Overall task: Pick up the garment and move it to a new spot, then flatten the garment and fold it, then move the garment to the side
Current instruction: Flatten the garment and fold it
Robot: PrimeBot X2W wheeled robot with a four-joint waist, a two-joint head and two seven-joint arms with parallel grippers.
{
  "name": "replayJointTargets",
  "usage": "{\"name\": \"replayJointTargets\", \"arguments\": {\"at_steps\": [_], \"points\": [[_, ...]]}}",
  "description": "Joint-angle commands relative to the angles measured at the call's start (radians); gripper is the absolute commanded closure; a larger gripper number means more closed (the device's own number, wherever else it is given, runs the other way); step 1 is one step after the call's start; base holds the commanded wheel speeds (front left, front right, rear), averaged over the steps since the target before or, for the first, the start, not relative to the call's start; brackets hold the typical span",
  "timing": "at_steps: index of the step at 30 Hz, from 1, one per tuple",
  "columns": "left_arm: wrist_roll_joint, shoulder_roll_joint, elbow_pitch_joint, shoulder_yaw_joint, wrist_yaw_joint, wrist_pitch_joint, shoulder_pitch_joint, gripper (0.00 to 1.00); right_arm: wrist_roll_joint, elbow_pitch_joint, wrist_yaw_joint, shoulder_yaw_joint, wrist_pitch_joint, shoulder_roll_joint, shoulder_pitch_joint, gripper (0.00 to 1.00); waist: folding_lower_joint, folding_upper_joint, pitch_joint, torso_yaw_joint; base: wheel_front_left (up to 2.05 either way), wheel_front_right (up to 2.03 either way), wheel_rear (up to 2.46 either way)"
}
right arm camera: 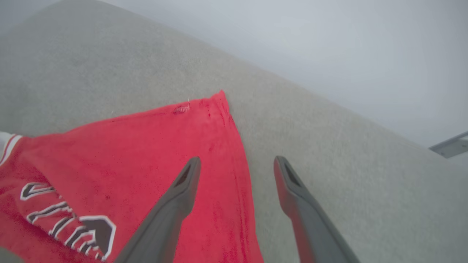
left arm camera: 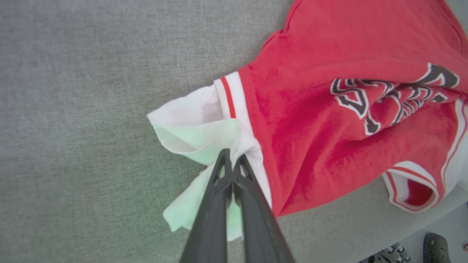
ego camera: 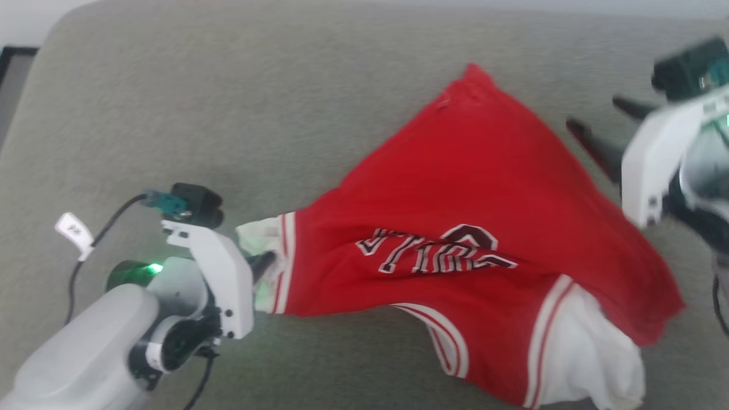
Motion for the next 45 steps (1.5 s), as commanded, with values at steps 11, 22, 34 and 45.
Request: {"name": "replayJointTargets", "arguments": {"at_steps": [11, 22, 34, 45], "points": [[0.027, -0.127, 0.105, -0.053, -0.085, -0.022, -0.083, 1.00, 0.038, 0.519, 0.000, 0.222, -0.087, -0.008, -0.368, 0.00, 0.0000, 0.0000, 0.086, 0.202, 0.00, 0.00, 0.00], [0.026, -0.204, 0.208, -0.072, -0.152, -0.049, -0.133, 1.00, 0.083, 0.881, 0.000, 0.451, 0.071, -0.002, -0.457, 0.00, 0.0000, 0.0000, 0.133, 0.288, 0.00, 0.00, 0.00], [0.015, -0.179, 0.257, -0.042, -0.167, -0.052, -0.172, 1.00, 0.202, 0.856, 0.000, 0.574, 0.084, -0.055, -0.522, 1.00, 0.0000, 0.0000, 0.098, 0.242, 0.00, 0.00, 0.00], [0.053, -0.049, 0.228, 0.015, -0.122, 0.057, -0.356, 1.00, 0.282, 0.694, 0.000, 0.621, -0.028, -0.114, -0.608, 1.00, 0.0000, 0.0000, -0.002, 0.098, 0.00, 0.00, 0.00]]}}
